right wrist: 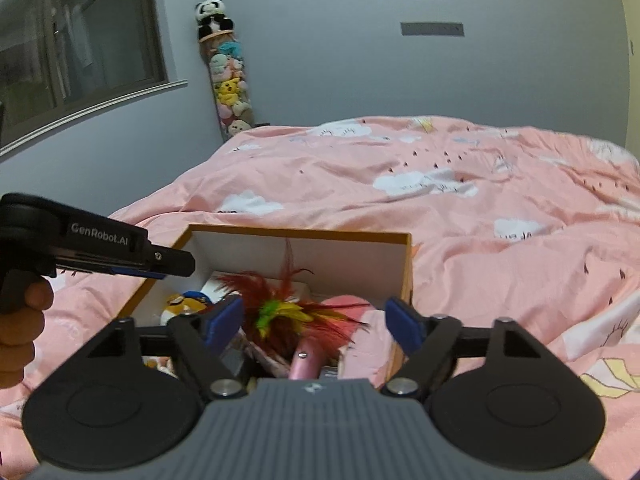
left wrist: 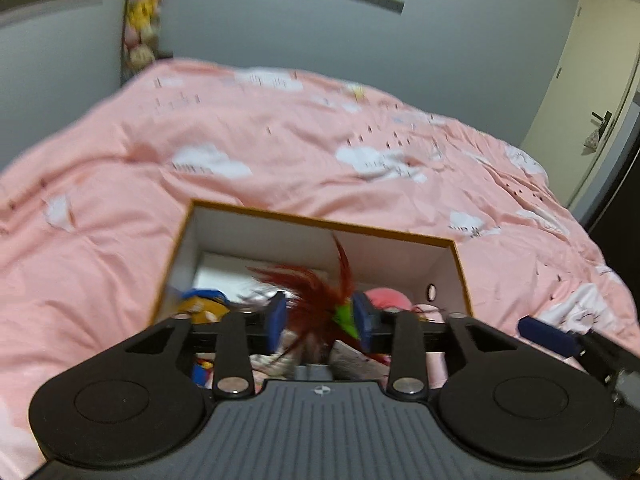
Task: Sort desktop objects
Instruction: 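Lower the pouch into the shoebox with the right gripper while the left lowers the feather toy, then open both grippers to release the pouch and feather toy in the shoebox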
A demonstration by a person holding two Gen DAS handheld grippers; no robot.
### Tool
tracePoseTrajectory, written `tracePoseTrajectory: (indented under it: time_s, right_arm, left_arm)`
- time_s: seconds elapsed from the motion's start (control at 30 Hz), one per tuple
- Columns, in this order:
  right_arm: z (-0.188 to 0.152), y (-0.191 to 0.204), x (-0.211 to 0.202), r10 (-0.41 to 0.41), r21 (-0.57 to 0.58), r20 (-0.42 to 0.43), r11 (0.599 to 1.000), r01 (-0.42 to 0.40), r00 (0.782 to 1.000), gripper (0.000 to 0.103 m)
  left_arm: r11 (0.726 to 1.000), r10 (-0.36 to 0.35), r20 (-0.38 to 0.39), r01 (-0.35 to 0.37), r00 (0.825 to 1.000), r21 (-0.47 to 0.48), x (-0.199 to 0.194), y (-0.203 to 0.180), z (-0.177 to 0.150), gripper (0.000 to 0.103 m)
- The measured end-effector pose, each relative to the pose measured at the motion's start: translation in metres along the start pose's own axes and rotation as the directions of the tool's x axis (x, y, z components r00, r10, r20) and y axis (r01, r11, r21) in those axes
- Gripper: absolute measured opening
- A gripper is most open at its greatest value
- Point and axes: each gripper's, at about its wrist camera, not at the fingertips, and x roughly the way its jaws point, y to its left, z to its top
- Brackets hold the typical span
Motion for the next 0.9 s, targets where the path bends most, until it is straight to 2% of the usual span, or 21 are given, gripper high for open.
tracePoseTrajectory:
  time_s: [0.03, 0.1, 0.2, 0.27, 0.4, 0.47, 0.53, 0.6, 0.7, 0.8, 0.9]
  right_arm:
    - [0.000, 0.004, -0.003, 0.001, -0.009, 0.006, 1.000, -0.001, 1.000, 0.086]
    - [0.000, 0.011, -0.010, -0.003, -0.023, 0.024, 1.000, 0.004, 1.000, 0.089]
    - [0.000, 0.018, -0.022, -0.034, -0.017, 0.074, 0.999, 0.035, 0.997, 0.091]
    - [0.000, 0.023, -0.030, -0.052, -0.016, 0.105, 0.998, 0.054, 0.993, 0.094]
    - [0.000, 0.043, -0.041, -0.092, -0.082, 0.161, 0.991, 0.106, 0.983, 0.102]
    - [-0.002, 0.056, -0.045, -0.114, -0.121, 0.199, 0.983, 0.140, 0.973, 0.102]
    - [-0.006, 0.068, -0.051, -0.175, -0.153, 0.266, 0.963, 0.221, 0.948, 0.102]
    - [-0.008, 0.079, -0.053, -0.212, -0.186, 0.300, 0.943, 0.276, 0.930, 0.102]
    - [-0.007, 0.085, -0.053, -0.206, -0.214, 0.271, 0.939, 0.268, 0.940, 0.102]
    - [-0.004, 0.080, -0.050, -0.191, -0.161, 0.208, 0.961, 0.227, 0.959, 0.102]
    - [-0.006, 0.075, -0.046, -0.196, -0.109, 0.155, 0.971, 0.213, 0.968, 0.102]
  left_arm:
    - [1.000, 0.015, 0.025, -0.015, 1.000, 0.016, -0.006, 0.000, -0.003, 0.058]
    - [0.998, 0.048, 0.064, -0.051, 0.997, 0.043, -0.018, 0.001, -0.010, 0.059]
    - [0.993, 0.091, 0.120, -0.100, 0.989, 0.070, -0.032, 0.003, -0.019, 0.068]
    - [0.987, 0.123, 0.160, -0.138, 0.979, 0.084, -0.041, 0.005, -0.025, 0.077]
    - [0.964, 0.211, 0.231, -0.241, 0.950, 0.111, -0.055, 0.008, -0.035, 0.083]
    - [0.951, 0.240, 0.256, -0.280, 0.936, 0.133, -0.061, 0.008, -0.041, 0.085]
    - [0.941, 0.255, 0.282, -0.305, 0.925, 0.149, -0.066, 0.010, -0.046, 0.085]
    - [0.940, 0.258, 0.292, -0.309, 0.921, 0.143, -0.071, 0.013, -0.051, 0.087]
    - [0.953, 0.246, 0.275, -0.284, 0.929, 0.106, -0.073, 0.021, -0.057, 0.088]
    - [0.954, 0.255, 0.266, -0.287, 0.930, 0.088, -0.071, 0.028, -0.063, 0.088]
    - [0.953, 0.264, 0.257, -0.293, 0.930, 0.080, -0.067, 0.031, -0.069, 0.088]
